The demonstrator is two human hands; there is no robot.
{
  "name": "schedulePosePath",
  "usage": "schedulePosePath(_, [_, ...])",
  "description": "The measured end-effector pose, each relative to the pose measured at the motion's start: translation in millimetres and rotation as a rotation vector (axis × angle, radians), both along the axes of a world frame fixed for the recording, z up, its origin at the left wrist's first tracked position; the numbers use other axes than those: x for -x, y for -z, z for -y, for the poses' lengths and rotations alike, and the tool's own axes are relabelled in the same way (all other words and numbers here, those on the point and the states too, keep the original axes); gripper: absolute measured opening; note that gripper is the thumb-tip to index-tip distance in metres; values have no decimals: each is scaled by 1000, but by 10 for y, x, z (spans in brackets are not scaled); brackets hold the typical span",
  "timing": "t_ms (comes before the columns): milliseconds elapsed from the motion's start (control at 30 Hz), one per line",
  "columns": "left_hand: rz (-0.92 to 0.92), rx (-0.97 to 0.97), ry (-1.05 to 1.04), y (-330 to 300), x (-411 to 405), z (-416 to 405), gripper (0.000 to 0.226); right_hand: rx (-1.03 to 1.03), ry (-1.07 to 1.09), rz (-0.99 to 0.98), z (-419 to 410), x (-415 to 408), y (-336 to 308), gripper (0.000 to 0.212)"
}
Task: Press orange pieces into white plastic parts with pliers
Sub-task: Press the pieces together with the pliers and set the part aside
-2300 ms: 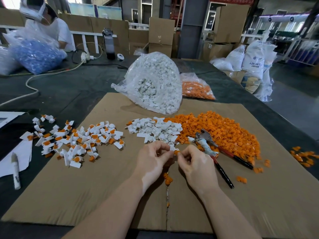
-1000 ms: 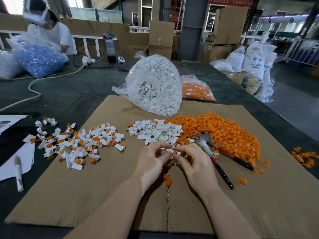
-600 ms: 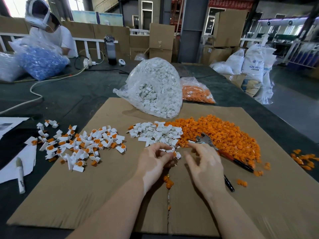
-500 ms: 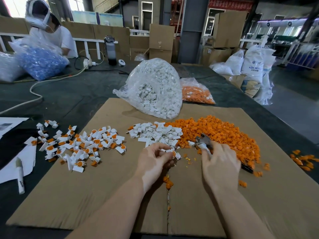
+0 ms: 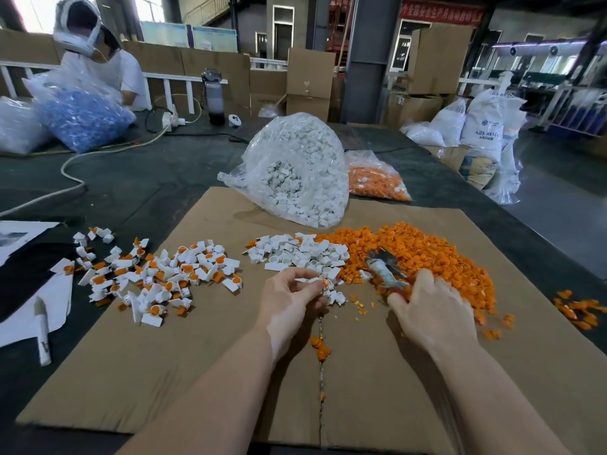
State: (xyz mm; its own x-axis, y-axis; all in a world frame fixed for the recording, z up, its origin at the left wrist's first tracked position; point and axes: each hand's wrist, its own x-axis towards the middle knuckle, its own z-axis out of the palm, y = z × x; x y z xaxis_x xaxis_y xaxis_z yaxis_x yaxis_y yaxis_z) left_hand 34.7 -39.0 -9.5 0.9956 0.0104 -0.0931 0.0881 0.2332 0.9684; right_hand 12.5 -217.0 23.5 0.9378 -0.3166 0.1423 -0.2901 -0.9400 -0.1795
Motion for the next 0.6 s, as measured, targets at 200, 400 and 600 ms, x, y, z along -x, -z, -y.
schedulePosePath(200, [-27, 132, -44, -74, -1, -16, 12, -407, -324, -163, -238, 59, -171, 29])
schedulePosePath(400, [-36, 115, -71, -67, -26, -23, 8, -707, -364, -337, -355, 115, -221, 33])
schedulePosePath(600, [-71, 112, -120, -66, -55, -31, 8, -750, -355, -432, -338, 67, -247, 30])
